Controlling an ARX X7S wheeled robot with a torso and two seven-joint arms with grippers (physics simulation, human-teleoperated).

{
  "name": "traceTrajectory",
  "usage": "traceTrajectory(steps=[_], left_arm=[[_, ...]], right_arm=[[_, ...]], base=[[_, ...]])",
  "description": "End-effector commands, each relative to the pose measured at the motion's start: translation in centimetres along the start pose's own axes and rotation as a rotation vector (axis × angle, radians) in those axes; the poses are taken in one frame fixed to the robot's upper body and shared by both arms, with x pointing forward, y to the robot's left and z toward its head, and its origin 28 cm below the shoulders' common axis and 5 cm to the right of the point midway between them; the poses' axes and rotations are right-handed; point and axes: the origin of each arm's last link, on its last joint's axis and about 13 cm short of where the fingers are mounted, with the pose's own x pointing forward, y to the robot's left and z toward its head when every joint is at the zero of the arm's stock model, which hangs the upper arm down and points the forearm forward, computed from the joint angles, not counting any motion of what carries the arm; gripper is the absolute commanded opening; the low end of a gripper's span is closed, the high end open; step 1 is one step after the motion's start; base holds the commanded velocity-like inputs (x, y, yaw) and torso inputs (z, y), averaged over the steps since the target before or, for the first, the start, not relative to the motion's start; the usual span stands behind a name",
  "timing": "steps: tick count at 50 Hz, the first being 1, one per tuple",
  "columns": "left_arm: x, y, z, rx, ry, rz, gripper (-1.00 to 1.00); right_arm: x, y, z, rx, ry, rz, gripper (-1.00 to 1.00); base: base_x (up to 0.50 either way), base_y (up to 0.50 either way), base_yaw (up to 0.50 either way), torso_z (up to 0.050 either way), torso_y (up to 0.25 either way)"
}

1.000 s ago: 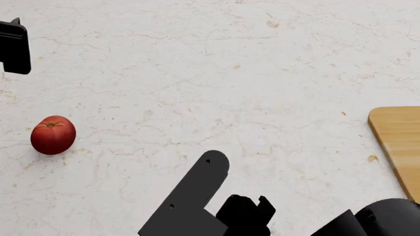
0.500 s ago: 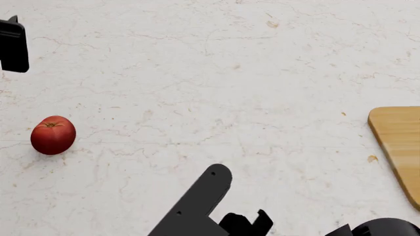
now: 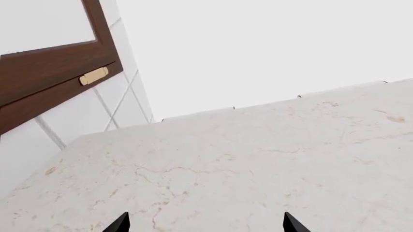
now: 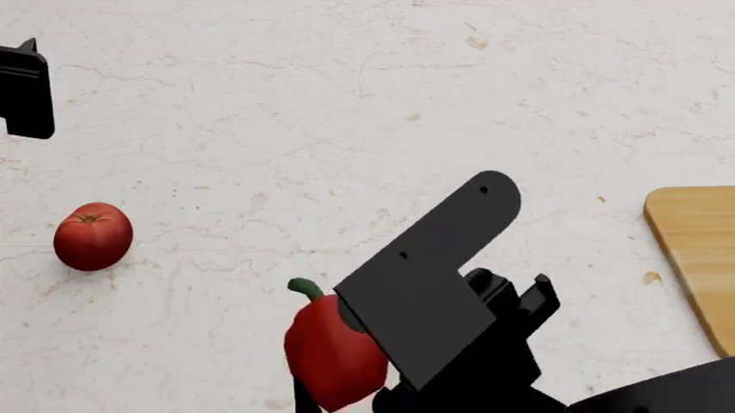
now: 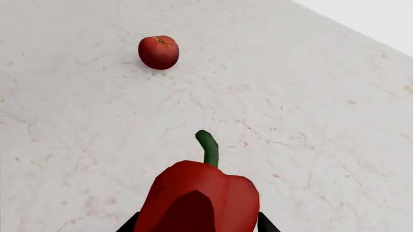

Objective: Place the avocado, onion, tomato and bell pepper on the cutting board.

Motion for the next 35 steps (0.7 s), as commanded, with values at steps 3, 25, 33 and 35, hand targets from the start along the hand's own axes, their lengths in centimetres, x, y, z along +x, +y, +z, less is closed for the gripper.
traceTrajectory(steps=[3, 25, 33, 35], left_arm=[[-0.7, 0.4, 1.0, -0.065, 0.000, -0.028, 1.00], [-5.4, 0.4, 1.9, -0.116, 0.207, -0.161, 1.00], [-5.1, -0.2, 3.3, -0.042, 0.281, -0.232, 1.00], [-4.9, -0.2, 4.1, -0.043, 0.298, -0.249, 1.00]], right_arm=[[-2.6, -1.4, 1.8, 0.048, -0.172, -0.185, -1.00], [-4.7, -3.7, 3.8, 0.102, -0.328, -0.428, -1.00], [-4.8, -3.9, 3.7, 0.111, -0.371, -0.465, -1.00], [-4.8, -4.0, 3.6, 0.117, -0.377, -0.470, -1.00]], base=[[0.00, 0.00, 0.00, 0.000, 0.000], [0.00, 0.00, 0.00, 0.000, 0.000], [0.00, 0.00, 0.00, 0.000, 0.000], [0.00, 0.00, 0.00, 0.000, 0.000]])
